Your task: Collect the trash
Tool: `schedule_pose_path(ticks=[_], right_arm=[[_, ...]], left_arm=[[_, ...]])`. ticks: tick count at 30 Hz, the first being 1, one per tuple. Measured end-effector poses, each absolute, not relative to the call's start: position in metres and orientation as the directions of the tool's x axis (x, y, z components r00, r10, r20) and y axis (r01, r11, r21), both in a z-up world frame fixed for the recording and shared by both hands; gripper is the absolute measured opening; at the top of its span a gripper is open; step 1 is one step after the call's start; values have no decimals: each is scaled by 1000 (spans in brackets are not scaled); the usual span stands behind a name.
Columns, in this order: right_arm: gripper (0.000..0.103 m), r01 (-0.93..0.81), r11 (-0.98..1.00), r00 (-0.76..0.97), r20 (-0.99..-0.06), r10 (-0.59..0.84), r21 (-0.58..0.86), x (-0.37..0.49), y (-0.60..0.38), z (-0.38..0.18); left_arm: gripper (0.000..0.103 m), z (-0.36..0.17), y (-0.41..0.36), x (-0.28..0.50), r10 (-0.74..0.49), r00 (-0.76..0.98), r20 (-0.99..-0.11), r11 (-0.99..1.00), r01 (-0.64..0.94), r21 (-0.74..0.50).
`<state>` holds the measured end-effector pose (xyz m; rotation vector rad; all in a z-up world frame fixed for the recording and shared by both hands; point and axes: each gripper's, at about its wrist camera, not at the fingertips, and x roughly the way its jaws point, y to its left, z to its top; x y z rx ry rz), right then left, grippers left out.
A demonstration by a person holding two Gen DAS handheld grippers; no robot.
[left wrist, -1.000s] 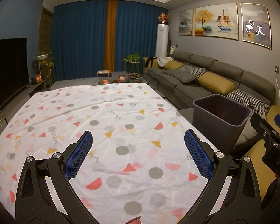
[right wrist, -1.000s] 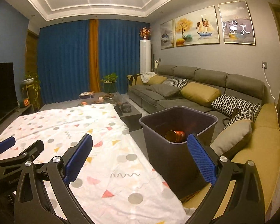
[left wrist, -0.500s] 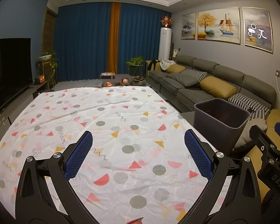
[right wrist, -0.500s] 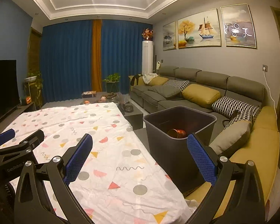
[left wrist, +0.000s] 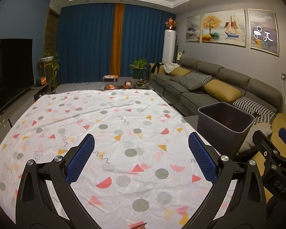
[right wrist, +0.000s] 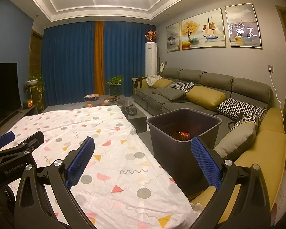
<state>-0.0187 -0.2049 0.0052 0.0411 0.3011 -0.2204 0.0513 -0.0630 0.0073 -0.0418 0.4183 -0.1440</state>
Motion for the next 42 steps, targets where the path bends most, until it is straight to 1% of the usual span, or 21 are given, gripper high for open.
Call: schedule_pose_path(ticks=[42], right_arm=[[97, 232, 973, 929, -299, -217, 15, -23, -203, 5]], left_arm=[[97, 5, -64, 47, -151, 905, -398, 988, 133, -72]])
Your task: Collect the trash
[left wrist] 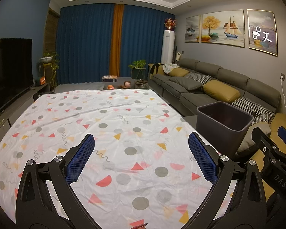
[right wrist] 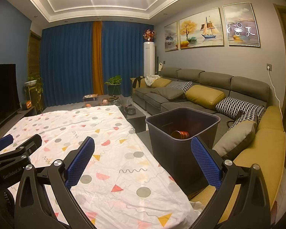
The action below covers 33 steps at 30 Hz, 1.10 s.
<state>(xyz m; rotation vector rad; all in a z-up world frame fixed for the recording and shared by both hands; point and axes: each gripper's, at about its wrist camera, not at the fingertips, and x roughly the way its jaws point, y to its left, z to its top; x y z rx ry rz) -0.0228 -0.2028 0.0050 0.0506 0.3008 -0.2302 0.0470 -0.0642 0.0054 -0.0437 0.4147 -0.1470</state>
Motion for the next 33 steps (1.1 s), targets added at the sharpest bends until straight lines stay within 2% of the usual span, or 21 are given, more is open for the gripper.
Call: schedule_pose_path(ticks=[33], right_arm=[[97, 234, 972, 931, -295, -218, 20, -24, -201, 8]], left_arm=[[96, 5, -63, 47, -159, 906, -393, 987, 143, -70]])
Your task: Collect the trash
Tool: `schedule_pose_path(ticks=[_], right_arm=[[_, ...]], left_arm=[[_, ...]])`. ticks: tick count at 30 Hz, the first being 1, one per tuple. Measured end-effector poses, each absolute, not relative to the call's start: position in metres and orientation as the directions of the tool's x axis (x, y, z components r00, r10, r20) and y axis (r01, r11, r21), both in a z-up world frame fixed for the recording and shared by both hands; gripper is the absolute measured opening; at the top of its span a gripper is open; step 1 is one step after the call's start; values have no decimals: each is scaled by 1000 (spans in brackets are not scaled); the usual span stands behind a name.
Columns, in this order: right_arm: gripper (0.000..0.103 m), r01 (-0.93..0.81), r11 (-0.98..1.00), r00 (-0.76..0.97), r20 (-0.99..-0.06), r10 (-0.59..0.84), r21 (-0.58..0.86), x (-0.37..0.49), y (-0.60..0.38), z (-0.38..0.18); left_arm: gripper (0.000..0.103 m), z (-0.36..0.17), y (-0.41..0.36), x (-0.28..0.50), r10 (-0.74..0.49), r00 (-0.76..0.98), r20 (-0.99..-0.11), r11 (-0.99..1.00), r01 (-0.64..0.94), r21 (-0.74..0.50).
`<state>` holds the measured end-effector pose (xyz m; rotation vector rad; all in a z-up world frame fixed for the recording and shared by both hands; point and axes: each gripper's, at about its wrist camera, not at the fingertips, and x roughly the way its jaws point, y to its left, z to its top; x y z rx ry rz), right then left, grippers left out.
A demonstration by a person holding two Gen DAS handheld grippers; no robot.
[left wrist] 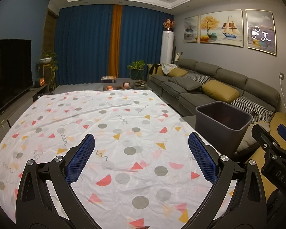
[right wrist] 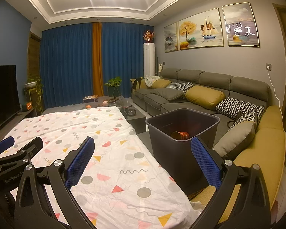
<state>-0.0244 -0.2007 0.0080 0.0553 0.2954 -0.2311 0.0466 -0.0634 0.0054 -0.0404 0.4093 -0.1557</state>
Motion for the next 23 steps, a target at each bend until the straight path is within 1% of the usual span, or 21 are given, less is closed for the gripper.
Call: schedule_pose_path(ticks=[4, 6, 13, 17, 23], right_arm=[[97, 233, 972, 930, -296, -217, 20, -24, -201, 8], [97, 232, 972, 931, -295, -216, 21, -24, -201, 8], [97, 235, 972, 930, -295, -218, 23, -24, -202, 7], [97, 236, 971, 931, -292, -218, 28, -24, -201, 8], [97, 237, 971, 932, -289, -217, 35, -25, -203, 9]], left_arm=[[89, 6, -62, 46, -164, 905, -392, 986, 148, -70], [89, 6, -62, 45, -165, 906, -391, 986, 152, -66], [89, 7, -63, 44, -161, 911, -380, 987, 155, -45], [94, 8, -64, 43, -155, 915, -373, 988, 152, -38], [95, 9, -58, 45, -152, 913, -379, 988, 137, -67]])
